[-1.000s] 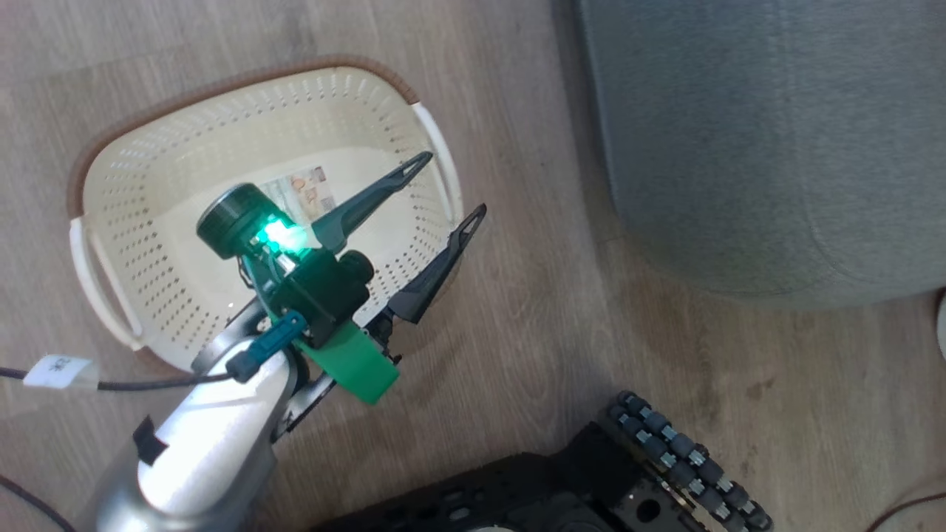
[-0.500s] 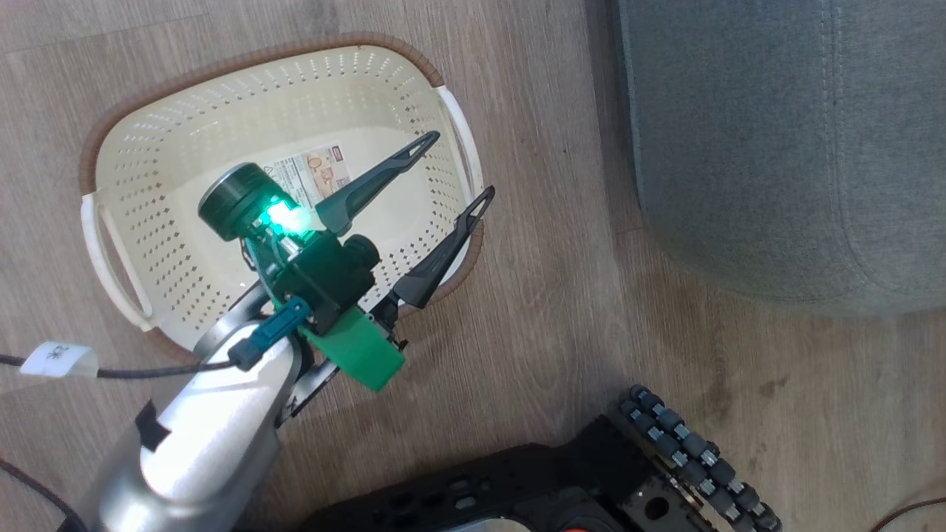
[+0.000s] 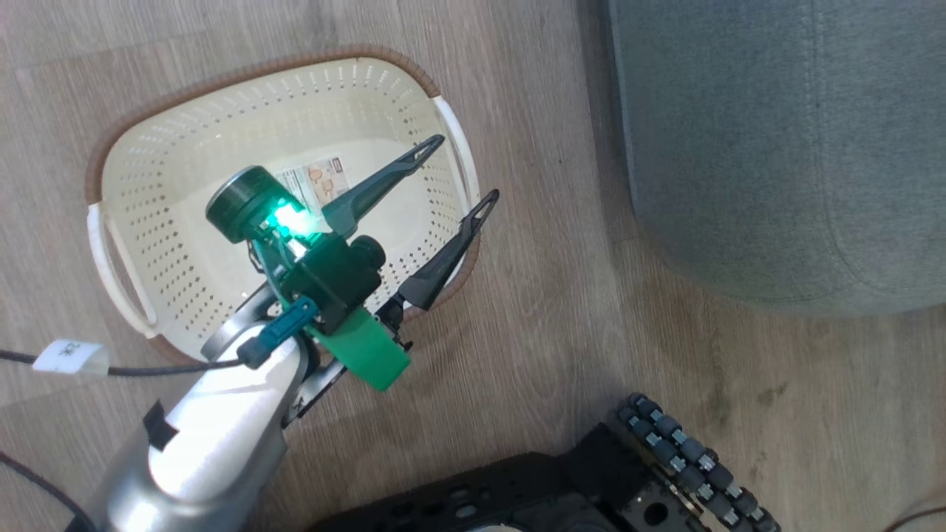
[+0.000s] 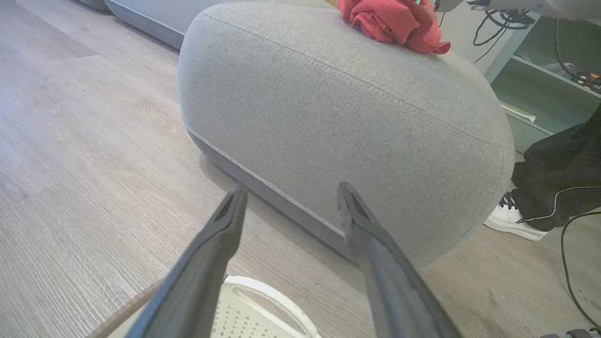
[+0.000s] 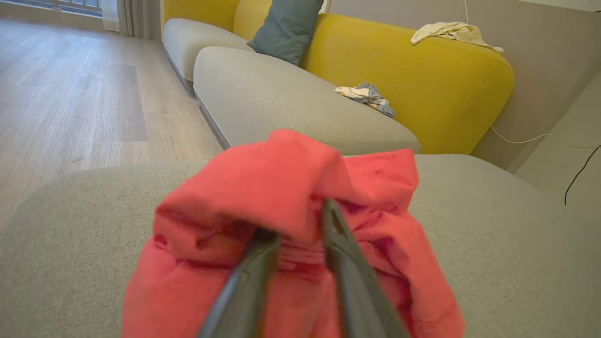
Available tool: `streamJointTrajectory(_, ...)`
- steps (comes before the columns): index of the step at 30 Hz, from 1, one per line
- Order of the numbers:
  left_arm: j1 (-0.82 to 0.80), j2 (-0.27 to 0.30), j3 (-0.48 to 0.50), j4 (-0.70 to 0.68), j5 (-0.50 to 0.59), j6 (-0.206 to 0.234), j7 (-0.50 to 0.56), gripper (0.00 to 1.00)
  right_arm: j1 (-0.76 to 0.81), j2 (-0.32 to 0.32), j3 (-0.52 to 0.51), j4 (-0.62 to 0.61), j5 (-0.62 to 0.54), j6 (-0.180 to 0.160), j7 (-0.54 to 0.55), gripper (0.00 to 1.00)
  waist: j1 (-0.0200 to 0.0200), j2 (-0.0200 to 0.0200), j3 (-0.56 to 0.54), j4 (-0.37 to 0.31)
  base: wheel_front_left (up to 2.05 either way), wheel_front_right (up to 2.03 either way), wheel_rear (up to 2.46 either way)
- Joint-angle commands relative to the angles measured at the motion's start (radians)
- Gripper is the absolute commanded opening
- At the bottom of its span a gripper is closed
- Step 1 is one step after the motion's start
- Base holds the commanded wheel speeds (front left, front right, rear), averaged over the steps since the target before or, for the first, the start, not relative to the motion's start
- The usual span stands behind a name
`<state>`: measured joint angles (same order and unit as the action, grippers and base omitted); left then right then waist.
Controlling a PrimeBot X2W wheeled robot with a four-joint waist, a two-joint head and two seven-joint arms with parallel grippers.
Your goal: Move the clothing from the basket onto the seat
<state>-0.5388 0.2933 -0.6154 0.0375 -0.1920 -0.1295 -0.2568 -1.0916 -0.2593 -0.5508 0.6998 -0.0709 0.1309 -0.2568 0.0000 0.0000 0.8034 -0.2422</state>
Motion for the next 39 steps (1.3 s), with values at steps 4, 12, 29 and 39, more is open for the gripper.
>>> streamJointTrajectory(4, 0.002, -0.002, 0.007, -0.029, 0.021, -0.001, -0.005, 1.00, 0.040, -0.024, -0.008, -0.039, -0.008, 0.000, -0.005, 1.00, 0.0000, 0.0000, -0.037, -0.004, 0.00, 0.00, 0.00)
streamJointTrajectory(12, 0.024, -0.043, 0.005, -0.012, 0.018, -0.001, -0.005, 1.00, 0.089, -0.050, -0.022, -0.037, -0.024, 0.000, -0.005, 1.00, 0.0000, 0.0000, -0.139, -0.013, 0.00, 0.00, 0.00)
streamJointTrajectory(29, 0.159, -0.169, 0.117, 0.017, 0.016, -0.001, -0.005, 1.00, 0.263, -0.160, 0.179, -0.237, 0.182, 0.000, -0.005, 1.00, 0.0000, 0.0000, -0.466, 0.001, 0.00, 0.00, 0.00)
streamJointTrajectory(39, 0.219, -0.211, 0.200, 0.018, 0.029, -0.001, -0.005, 1.00, 0.409, -0.166, 0.397, -0.426, 0.337, 0.000, -0.005, 1.00, 0.0000, 0.0000, -0.571, 0.047, 0.00, 0.00, 0.00)
